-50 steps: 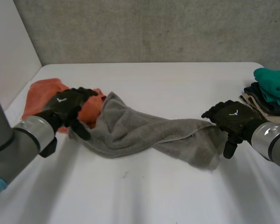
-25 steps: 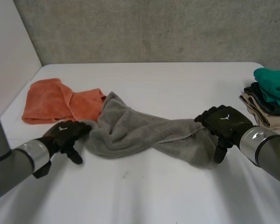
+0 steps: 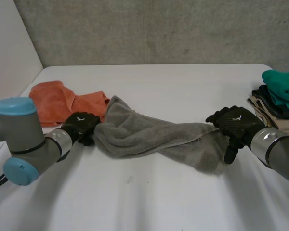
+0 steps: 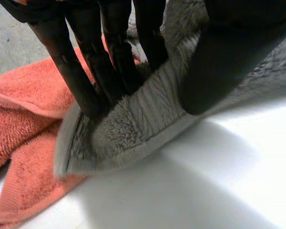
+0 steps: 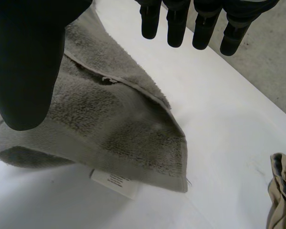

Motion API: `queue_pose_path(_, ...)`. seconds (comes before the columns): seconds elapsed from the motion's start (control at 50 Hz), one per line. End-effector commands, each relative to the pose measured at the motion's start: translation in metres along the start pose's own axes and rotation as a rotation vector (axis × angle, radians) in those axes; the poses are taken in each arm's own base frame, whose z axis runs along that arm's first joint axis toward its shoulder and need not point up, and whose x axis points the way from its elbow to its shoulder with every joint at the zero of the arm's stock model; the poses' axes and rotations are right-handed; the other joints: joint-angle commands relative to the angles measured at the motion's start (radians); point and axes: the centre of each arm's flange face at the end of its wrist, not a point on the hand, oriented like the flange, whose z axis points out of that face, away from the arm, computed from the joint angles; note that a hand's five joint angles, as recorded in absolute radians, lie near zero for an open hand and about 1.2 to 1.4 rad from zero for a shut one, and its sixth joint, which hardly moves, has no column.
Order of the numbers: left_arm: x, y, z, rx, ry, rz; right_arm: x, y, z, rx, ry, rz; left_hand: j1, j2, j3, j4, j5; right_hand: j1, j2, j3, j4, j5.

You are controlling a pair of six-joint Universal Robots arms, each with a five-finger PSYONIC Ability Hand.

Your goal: Fold the laundry.

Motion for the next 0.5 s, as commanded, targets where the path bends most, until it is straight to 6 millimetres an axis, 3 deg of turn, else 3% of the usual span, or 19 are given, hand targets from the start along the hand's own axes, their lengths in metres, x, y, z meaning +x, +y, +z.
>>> queue_pose_path(0.02,-0.009,-0.035,-0.015,0.053,-0.059,0.011,0.01,-0.008,0.007,0.027,0.023,-0.001,0.367,0.34,0.355,0.349,0.36,-0.045,-0.033,-0.029,-0.029,-0.046)
queue_pose_path(0.14,-0.01,-0.071,-0.049,0.125,-0.072,-0.013,0.027,-0.032,0.025,0.1,0.012,-0.017,0.367,0.34,0.355,0.349,0.36,-0.045,-0.033,-0.029,-0.029,-0.046)
queue_pose_path(0.28,-0.003,-0.103,-0.096,0.193,-0.035,0.002,0.027,-0.056,0.052,0.12,-0.176,-0.002,0.367,0.34,0.355,0.349,0.36,-0.045,-0.033,-0.029,-0.029,-0.046)
queue_pose_path(0.36,-0.003,-0.121,-0.12,0.249,-0.027,0.012,0.021,-0.054,0.072,0.105,-0.238,-0.001,0.367,0.34,0.355,0.349,0.36,-0.045,-0.033,-0.029,-0.029,-0.046)
queue_pose_path(0.5,0.002,-0.146,-0.15,0.344,-0.012,0.017,-0.001,-0.033,0.096,0.078,-0.292,-0.068,0.367,0.34,0.355,0.349,0.36,-0.045,-0.033,-0.029,-0.029,-0.046)
